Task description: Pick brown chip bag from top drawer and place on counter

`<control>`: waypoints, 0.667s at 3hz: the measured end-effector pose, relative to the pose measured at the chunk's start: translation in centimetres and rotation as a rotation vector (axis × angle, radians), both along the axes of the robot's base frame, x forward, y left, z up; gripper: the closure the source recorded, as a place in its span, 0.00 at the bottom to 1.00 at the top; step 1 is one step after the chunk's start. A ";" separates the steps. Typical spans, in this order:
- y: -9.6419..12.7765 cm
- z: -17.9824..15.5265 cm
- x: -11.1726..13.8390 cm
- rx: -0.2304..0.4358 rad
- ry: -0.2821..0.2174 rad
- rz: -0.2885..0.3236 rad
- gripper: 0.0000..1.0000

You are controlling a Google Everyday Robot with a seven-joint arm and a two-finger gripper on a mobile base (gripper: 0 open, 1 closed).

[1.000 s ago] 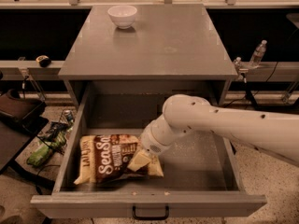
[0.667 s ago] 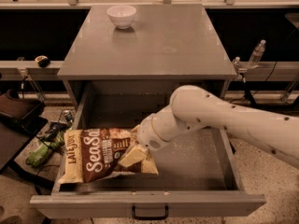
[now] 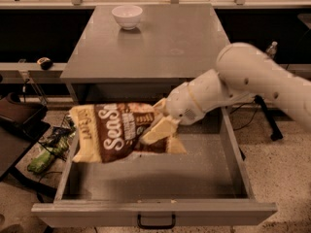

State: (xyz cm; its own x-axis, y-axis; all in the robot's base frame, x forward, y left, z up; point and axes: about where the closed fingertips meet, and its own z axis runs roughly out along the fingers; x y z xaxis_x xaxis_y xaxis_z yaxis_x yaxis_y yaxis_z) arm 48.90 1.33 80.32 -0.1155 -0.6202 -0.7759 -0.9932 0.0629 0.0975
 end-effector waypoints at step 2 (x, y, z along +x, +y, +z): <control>-5.6 8.5 7.7 -0.087 0.050 -0.152 1.00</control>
Offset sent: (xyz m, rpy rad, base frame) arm 0.1551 -0.1002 0.1688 -0.1145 0.0006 -0.3553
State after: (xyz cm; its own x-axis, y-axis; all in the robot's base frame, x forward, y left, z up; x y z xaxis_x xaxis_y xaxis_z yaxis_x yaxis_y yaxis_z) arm 56.63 -4.23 88.80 -0.2504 -0.6572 -0.7109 -0.9656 0.2226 0.1343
